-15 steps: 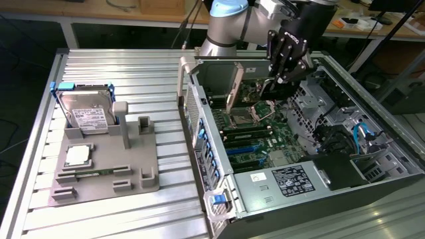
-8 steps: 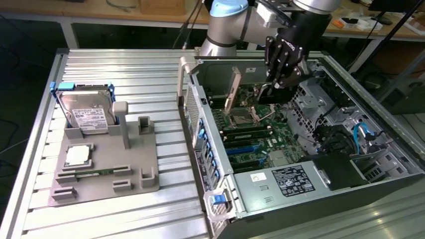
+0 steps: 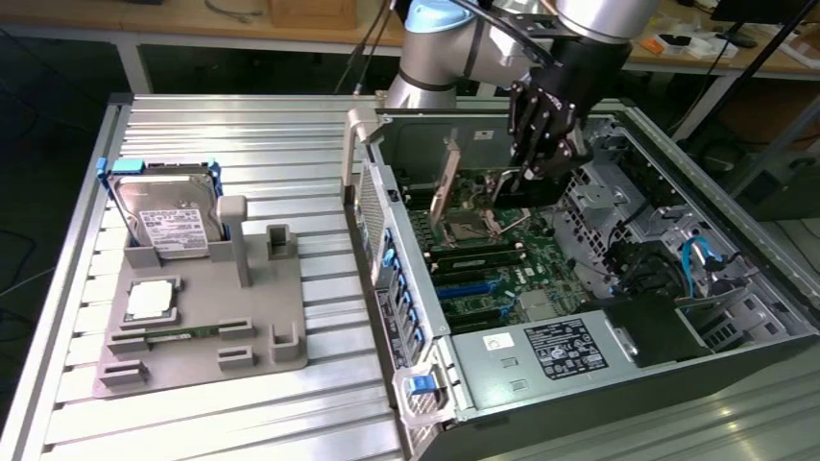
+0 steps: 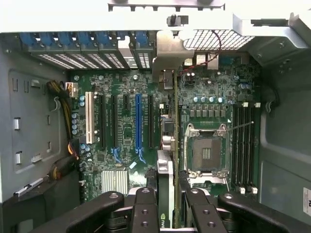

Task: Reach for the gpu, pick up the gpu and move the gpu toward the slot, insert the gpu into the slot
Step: 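Insert the gpu into the slot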

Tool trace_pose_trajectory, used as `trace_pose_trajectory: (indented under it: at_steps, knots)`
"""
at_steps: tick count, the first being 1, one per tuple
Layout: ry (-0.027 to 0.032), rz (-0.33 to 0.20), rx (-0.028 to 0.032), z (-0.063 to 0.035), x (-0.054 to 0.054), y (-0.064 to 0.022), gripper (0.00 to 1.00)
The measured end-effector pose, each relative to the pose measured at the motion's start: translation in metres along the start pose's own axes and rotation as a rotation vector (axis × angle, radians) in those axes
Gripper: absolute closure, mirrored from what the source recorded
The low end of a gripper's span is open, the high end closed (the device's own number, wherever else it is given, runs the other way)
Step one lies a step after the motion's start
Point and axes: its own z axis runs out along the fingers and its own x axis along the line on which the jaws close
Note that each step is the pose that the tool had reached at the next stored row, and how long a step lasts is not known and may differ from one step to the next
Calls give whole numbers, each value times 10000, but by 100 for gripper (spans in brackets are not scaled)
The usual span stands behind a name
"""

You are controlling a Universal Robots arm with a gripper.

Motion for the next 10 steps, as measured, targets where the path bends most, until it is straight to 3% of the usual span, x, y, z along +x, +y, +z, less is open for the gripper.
trace_pose_trajectory:
  at_steps: [10]
  knots:
    - [74,87,4,53,71,-2,73]
